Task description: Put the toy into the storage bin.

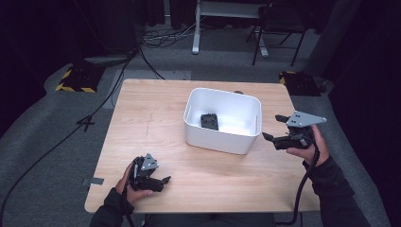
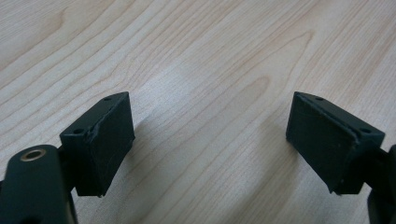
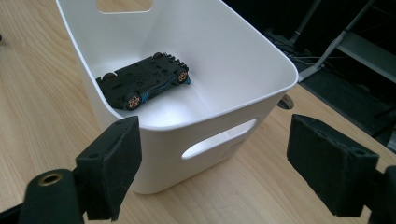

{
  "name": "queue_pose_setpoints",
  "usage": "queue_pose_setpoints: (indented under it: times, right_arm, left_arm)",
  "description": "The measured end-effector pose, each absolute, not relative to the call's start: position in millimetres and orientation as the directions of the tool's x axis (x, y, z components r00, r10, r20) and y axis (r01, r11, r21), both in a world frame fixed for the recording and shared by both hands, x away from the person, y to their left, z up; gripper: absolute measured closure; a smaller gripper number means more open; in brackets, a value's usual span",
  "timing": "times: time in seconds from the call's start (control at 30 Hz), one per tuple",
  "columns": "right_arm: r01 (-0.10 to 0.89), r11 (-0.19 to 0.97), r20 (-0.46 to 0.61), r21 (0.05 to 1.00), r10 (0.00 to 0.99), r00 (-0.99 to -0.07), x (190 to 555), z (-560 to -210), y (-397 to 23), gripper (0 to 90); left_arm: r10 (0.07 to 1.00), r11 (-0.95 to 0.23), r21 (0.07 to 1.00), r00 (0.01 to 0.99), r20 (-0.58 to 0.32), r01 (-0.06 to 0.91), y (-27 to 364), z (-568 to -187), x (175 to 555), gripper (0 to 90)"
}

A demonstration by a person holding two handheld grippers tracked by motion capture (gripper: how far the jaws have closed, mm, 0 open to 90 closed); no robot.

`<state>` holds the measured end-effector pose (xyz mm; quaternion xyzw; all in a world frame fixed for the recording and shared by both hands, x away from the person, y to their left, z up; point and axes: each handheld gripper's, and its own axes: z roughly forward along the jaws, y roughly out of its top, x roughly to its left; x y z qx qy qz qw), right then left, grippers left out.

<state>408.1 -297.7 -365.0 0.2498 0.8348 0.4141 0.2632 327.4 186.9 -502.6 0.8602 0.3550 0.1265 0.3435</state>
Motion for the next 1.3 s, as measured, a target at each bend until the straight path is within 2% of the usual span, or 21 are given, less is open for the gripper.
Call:
queue_pose_setpoints:
  times: [1.3]
  right_arm:
    - [0.296,0.579,-0.201,0.760,0.642,-0.740,393.6,-427.3,-314.5,19.3]
  left_arm:
    - [0.697,-0.511,0.681,0.716,-0.029,0.525,186.8,-502.7,327.4,15.5]
